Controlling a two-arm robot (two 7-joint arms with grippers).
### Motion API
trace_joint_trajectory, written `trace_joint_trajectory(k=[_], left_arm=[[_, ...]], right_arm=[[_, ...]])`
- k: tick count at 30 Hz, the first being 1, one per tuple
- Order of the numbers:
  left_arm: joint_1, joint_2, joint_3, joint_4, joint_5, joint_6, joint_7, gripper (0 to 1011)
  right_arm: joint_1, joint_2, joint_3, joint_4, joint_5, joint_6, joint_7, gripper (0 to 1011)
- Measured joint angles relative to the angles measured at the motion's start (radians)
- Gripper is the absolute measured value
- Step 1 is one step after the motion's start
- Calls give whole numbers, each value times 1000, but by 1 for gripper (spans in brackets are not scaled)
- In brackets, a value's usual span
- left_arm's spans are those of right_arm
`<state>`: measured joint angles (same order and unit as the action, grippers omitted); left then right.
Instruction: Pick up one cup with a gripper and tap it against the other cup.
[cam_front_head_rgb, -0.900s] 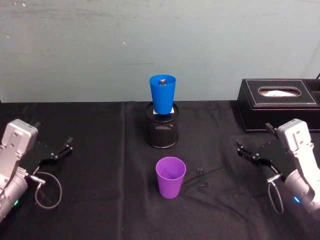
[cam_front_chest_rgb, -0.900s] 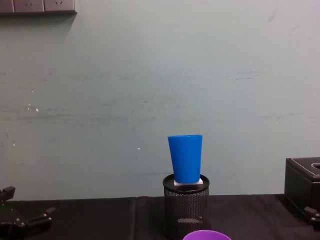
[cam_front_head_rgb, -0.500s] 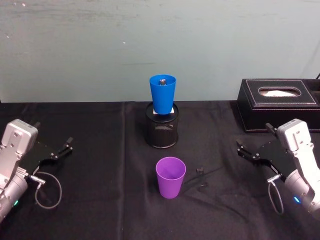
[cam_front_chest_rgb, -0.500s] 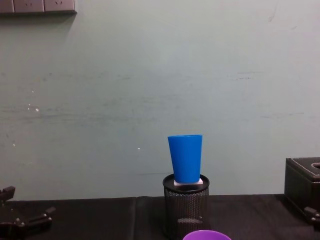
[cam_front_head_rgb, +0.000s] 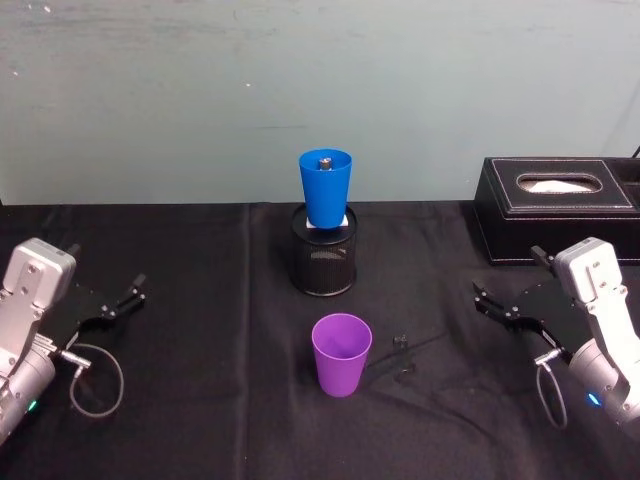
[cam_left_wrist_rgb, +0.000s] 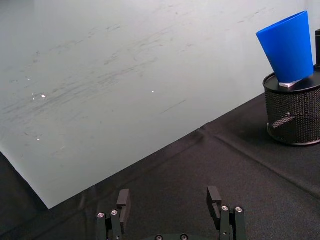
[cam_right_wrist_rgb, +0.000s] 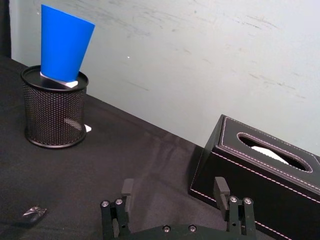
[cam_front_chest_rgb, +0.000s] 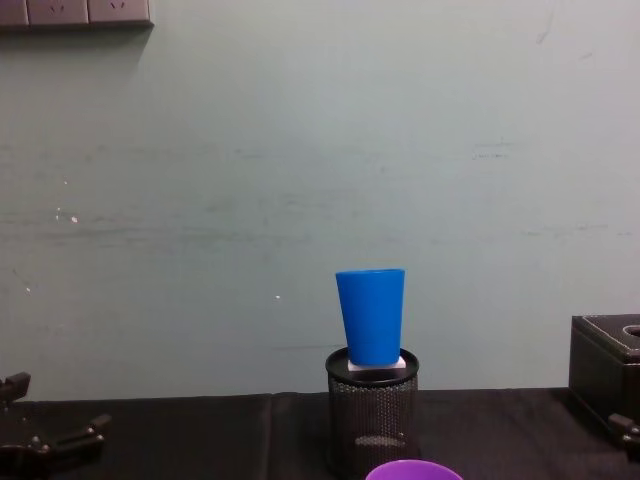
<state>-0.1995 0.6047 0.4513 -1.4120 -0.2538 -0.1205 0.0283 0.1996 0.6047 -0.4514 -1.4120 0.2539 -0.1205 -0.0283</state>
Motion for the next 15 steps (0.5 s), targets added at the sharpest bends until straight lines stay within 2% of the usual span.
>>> trace_joint_trajectory(k=[10, 15], left_arm=[[0, 0, 0, 0, 0, 0, 0, 1000], [0, 0, 0, 0, 0, 0, 0, 1000]], right_arm=[[0, 0, 1, 0, 0, -1, 1, 1002], [-1, -2, 22, -38, -1, -42, 26, 1002]])
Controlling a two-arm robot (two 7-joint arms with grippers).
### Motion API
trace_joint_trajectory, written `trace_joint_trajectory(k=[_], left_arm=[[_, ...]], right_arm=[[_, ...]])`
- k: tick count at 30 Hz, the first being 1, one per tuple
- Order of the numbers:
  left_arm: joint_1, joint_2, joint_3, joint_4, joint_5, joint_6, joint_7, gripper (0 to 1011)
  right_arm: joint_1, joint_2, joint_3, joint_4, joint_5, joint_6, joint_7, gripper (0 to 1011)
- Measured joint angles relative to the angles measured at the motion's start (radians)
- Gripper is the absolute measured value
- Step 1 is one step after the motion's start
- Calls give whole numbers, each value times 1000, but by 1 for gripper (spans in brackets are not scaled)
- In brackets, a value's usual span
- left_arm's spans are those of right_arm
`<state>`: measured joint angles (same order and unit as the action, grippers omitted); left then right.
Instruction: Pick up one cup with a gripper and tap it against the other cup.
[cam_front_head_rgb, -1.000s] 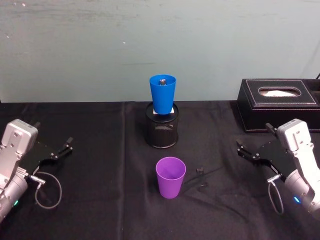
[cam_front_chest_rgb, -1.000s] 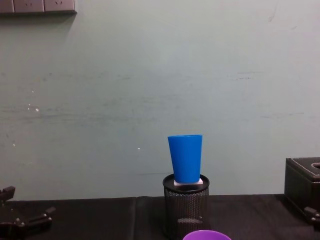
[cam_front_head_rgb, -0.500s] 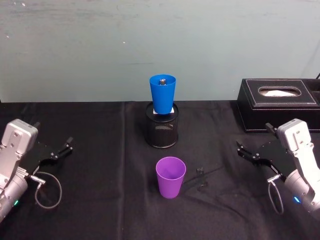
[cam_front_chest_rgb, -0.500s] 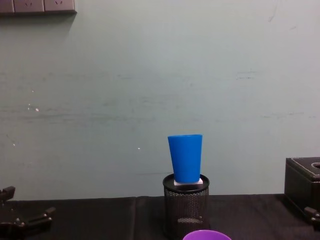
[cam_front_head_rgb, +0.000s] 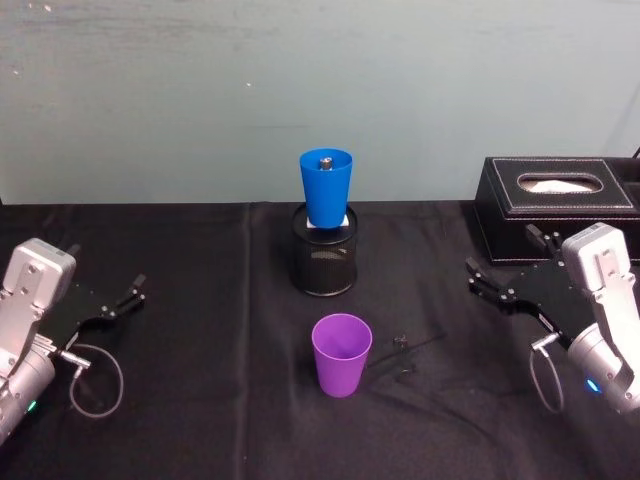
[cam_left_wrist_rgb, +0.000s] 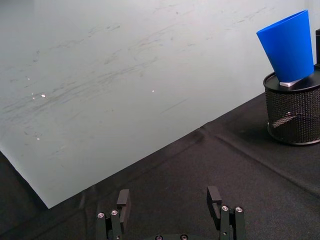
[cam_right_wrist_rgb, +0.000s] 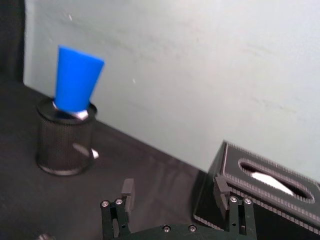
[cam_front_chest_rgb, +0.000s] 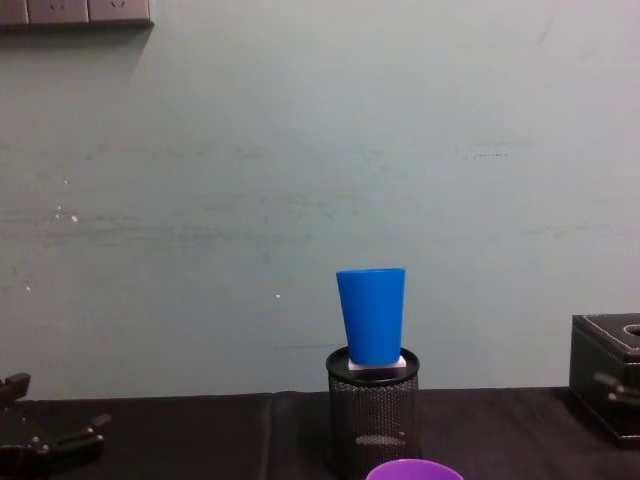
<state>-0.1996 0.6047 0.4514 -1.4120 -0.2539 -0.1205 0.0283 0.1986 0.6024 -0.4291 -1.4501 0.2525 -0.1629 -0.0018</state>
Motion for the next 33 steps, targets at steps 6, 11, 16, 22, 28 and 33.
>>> trace_joint_trajectory(k=[6, 11, 16, 22, 28, 33], left_arm=[[0, 0, 0, 0, 0, 0, 0, 1000], [0, 0, 0, 0, 0, 0, 0, 1000], [0, 0, 0, 0, 0, 0, 0, 1000], [0, 0, 0, 0, 0, 0, 0, 1000], [0, 0, 0, 0, 0, 0, 0, 1000], [0, 0, 0, 0, 0, 0, 0, 1000]], right_arm=[[-43, 10, 29, -62, 64, -27, 71, 1002], [-94, 55, 34, -115, 171, -23, 230, 1002], [-117, 99, 20, -139, 233, -14, 386, 1002], [-92, 112, -30, -120, 245, -7, 551, 1002], [-41, 74, -66, -68, 225, -4, 634, 1002], [-4, 26, -81, -10, 211, -7, 671, 1002]])
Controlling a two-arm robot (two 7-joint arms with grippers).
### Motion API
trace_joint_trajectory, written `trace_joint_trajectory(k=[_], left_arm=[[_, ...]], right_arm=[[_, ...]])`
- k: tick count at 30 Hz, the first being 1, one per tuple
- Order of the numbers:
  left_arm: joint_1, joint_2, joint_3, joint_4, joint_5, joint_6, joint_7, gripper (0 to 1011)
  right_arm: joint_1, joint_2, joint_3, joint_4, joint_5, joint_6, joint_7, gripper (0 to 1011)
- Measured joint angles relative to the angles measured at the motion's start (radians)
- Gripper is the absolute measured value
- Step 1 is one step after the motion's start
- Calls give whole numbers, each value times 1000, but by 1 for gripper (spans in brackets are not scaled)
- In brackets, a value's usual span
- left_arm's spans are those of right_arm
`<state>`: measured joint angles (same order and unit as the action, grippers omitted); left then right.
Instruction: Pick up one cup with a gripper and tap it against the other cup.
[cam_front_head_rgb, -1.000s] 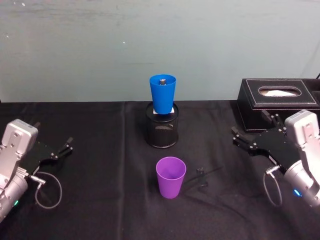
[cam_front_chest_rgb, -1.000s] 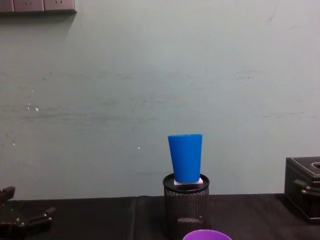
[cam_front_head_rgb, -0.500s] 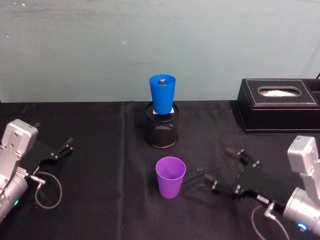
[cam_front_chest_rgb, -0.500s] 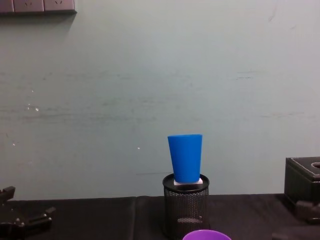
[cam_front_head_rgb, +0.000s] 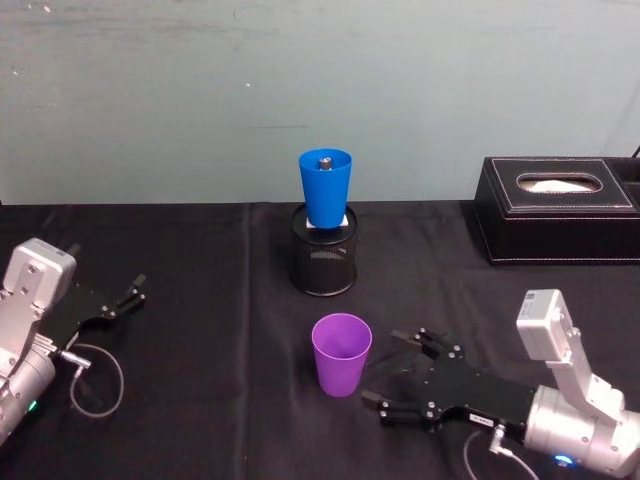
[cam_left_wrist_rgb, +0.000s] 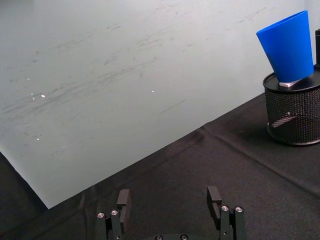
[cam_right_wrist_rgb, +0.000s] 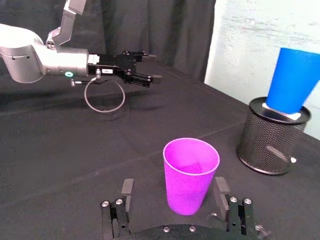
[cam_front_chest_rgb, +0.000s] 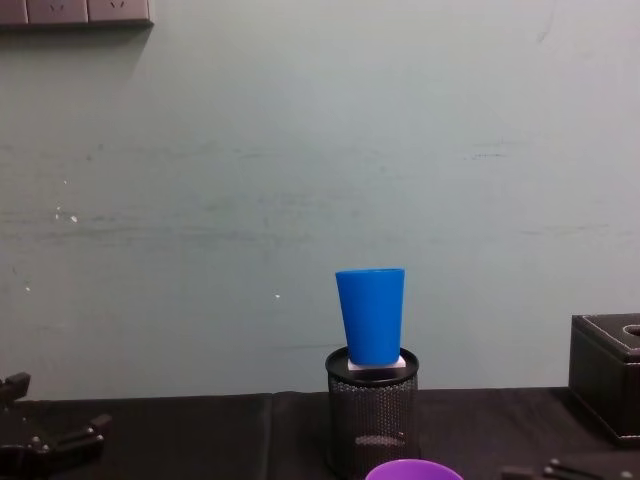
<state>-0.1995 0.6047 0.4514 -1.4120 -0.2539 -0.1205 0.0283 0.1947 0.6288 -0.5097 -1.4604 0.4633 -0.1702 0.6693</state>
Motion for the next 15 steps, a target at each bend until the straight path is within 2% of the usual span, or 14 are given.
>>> trace_joint_trajectory(k=[1, 7, 15], left_arm=[[0, 0, 0, 0, 0, 0, 0, 1000], [0, 0, 0, 0, 0, 0, 0, 1000], [0, 0, 0, 0, 0, 0, 0, 1000]], right_arm=[[0, 0, 0, 0, 0, 0, 0, 1002], [39, -61, -11, 78, -10, -11, 35, 1002], [71, -112, -14, 150, -13, -37, 60, 1002]])
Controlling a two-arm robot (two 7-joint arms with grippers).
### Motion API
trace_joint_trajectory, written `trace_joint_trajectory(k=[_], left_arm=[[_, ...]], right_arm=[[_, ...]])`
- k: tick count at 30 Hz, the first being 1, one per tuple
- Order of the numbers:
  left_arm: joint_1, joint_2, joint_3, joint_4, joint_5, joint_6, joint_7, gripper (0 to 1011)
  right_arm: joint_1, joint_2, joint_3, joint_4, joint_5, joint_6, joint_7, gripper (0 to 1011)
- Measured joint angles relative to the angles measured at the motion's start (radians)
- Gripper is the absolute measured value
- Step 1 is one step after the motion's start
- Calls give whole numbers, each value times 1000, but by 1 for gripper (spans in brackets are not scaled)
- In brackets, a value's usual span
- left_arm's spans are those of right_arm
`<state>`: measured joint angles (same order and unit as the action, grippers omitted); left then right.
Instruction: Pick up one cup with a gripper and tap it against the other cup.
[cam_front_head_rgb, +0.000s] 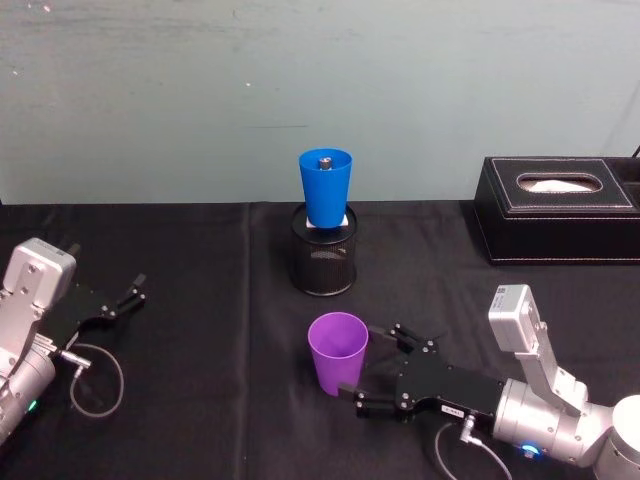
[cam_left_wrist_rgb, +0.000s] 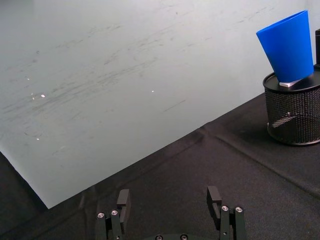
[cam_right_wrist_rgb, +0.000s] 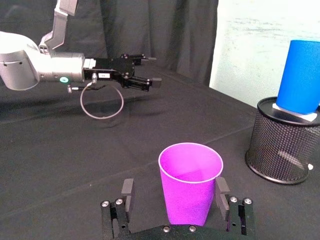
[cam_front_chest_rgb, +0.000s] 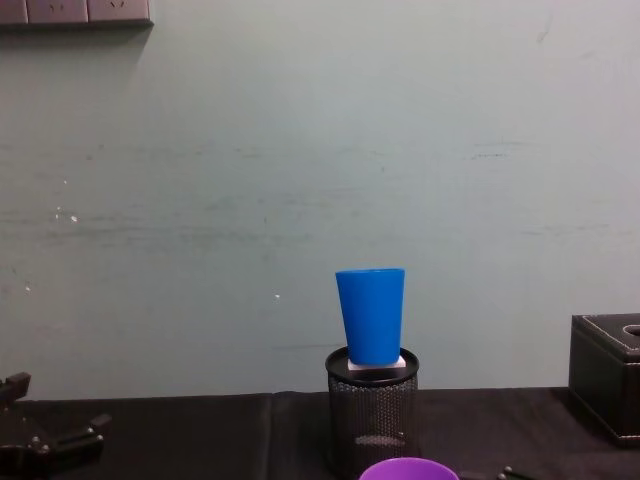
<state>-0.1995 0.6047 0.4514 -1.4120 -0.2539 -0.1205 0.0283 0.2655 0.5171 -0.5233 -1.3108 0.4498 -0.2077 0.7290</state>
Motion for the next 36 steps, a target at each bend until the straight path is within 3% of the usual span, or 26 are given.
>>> trace_joint_trajectory(k=[12, 36], left_arm=[[0, 0, 0, 0, 0, 0, 0, 1000], [0, 0, 0, 0, 0, 0, 0, 1000]], right_arm=[[41, -56, 2, 75, -11, -24, 5, 1002], [78, -115, 10, 145, -17, -25, 2, 1002]])
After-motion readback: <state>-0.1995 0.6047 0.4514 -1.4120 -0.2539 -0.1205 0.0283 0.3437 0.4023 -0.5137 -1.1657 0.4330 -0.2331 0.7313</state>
